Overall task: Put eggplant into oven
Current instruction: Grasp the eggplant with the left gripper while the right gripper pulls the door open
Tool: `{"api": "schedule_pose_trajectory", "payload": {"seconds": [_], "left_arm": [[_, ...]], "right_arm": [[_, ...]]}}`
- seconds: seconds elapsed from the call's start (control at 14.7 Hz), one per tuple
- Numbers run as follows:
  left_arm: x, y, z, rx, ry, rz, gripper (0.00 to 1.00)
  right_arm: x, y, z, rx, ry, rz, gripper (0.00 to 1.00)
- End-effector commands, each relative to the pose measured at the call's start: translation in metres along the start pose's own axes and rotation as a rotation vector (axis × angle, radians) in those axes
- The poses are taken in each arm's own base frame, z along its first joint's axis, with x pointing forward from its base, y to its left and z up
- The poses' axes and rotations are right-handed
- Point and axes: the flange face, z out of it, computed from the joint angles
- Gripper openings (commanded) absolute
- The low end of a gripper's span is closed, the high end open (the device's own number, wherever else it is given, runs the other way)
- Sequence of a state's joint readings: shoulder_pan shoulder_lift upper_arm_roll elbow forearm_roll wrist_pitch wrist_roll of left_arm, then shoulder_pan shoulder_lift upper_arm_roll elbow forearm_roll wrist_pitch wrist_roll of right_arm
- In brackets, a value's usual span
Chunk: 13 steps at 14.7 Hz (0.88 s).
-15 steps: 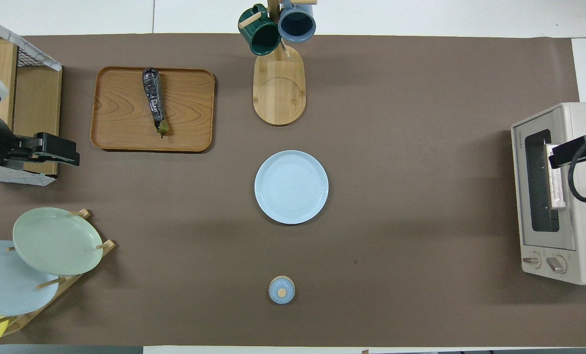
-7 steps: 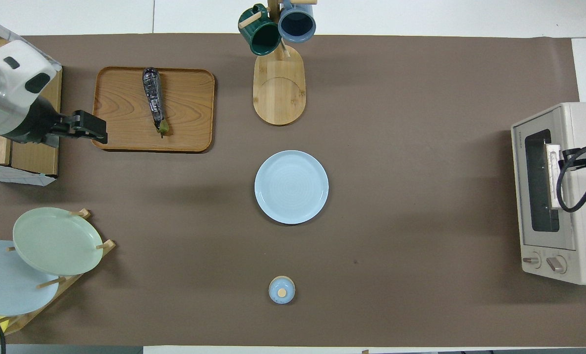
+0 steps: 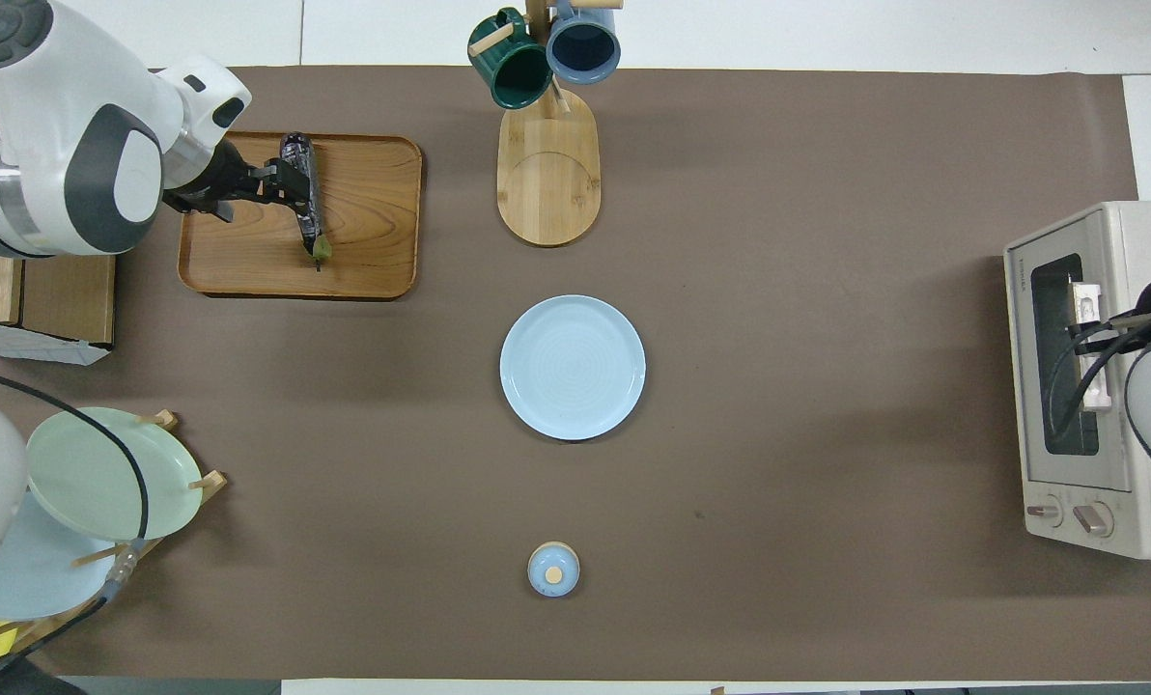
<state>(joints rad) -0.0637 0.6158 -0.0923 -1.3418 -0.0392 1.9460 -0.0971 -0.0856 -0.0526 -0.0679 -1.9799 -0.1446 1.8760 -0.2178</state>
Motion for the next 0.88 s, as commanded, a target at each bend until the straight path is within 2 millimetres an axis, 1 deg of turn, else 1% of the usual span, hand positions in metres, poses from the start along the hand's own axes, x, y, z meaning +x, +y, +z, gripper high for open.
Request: {"api": "schedule_pose_trajectory", "payload": {"seconds": [0.0, 0.14, 0.2, 0.34, 0.41, 0.54, 0.68, 0.81], "left_arm": [[0.017, -0.002, 0.014, -0.009, 0.069, -0.006, 1.00], [0.016, 0.003, 0.032, -0.002, 0.121, 0.005, 1.00], [0.011, 0.004, 0.044, 0.010, 0.118, 0.015, 1.00], [0.008, 0.003, 0.049, 0.034, 0.108, 0.031, 0.98], [0.005, 0.003, 0.054, 0.039, 0.101, 0.035, 0.97], [0.002, 0.003, 0.054, 0.040, 0.113, 0.037, 0.92], [0.002, 0.004, 0.054, 0.039, 0.113, 0.039, 0.75], [0.002, 0.004, 0.055, 0.039, 0.114, 0.037, 0.51]], "right_arm": [[-0.007, 0.004, 0.013, -0.019, 0.003, -0.011, 0.00], [-0.007, 0.002, 0.019, -0.017, -0.006, -0.012, 0.00], [-0.003, -0.001, 0.019, -0.021, 0.009, -0.014, 0.00], [-0.002, -0.005, 0.031, -0.005, -0.001, -0.014, 0.00], [-0.004, -0.008, 0.043, 0.005, -0.010, -0.014, 0.00], [-0.004, -0.016, 0.055, 0.030, 0.009, -0.010, 0.00], [0.002, -0.023, 0.064, 0.075, 0.013, 0.032, 0.00], [0.012, -0.052, 0.072, 0.075, 0.028, 0.023, 0.00]]}}
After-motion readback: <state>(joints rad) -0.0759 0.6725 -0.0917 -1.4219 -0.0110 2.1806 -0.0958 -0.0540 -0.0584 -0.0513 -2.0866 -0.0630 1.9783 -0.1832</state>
